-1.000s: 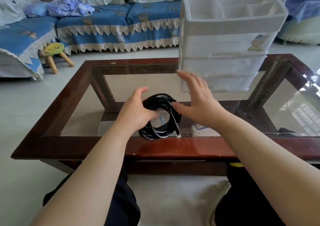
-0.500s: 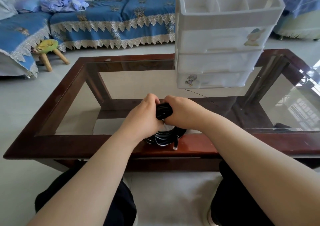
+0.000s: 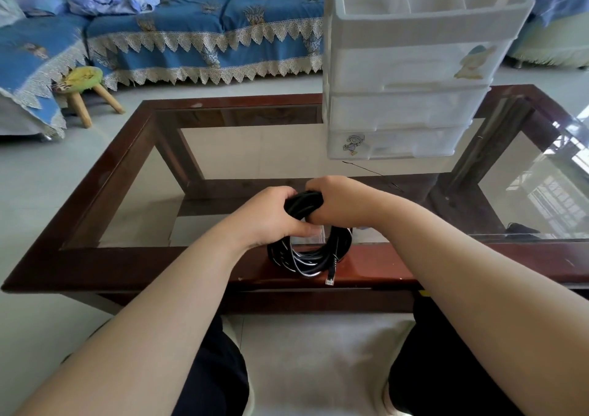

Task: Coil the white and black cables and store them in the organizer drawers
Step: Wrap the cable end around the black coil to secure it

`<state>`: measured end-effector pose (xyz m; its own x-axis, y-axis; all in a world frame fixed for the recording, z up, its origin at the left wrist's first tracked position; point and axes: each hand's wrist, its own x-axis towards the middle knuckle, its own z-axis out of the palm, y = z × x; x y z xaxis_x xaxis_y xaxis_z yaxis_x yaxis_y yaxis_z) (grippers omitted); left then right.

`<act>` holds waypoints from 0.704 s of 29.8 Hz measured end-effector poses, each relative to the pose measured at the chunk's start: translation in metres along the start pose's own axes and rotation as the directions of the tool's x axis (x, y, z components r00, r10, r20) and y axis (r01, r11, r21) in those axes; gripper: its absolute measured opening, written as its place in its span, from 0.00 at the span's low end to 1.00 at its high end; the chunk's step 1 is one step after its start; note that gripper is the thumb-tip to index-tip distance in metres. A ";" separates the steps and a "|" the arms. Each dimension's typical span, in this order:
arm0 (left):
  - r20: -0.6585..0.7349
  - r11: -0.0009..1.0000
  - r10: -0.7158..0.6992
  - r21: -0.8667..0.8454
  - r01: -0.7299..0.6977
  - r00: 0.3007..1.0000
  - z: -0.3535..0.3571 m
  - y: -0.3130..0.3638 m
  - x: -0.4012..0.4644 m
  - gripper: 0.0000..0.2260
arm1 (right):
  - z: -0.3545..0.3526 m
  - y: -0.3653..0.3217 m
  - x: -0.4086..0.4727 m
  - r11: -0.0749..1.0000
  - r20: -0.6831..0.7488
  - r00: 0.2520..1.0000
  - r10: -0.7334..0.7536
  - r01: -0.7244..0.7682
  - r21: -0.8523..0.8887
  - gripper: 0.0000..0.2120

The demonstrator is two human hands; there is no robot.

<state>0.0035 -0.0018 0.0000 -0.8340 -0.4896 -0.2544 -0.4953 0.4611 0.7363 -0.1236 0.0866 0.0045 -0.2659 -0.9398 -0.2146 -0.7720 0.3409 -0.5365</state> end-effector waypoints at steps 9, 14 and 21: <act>0.086 0.960 -0.036 -0.273 0.058 0.996 0.006 0.000 0.006 0.15 | -0.025 0.054 0.021 0.836 0.508 0.825 -0.248 -0.082 0.542 0.30; -0.008 0.963 -0.090 -0.256 0.085 0.996 0.001 -0.012 0.011 0.19 | -0.042 0.082 0.027 0.682 -0.029 0.969 0.244 -0.150 0.715 0.20; -0.025 0.927 -0.120 -0.360 0.103 0.993 0.001 -0.019 0.007 0.13 | -0.010 0.127 0.037 0.763 -0.346 0.730 0.589 -0.643 -0.059 0.31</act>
<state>0.0072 -0.0132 -0.0166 -0.7626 -0.5592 -0.3251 -0.4576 0.1112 0.8821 -0.2378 0.0946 -0.0633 -0.8486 -0.4936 -0.1901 -0.4522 0.8635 -0.2234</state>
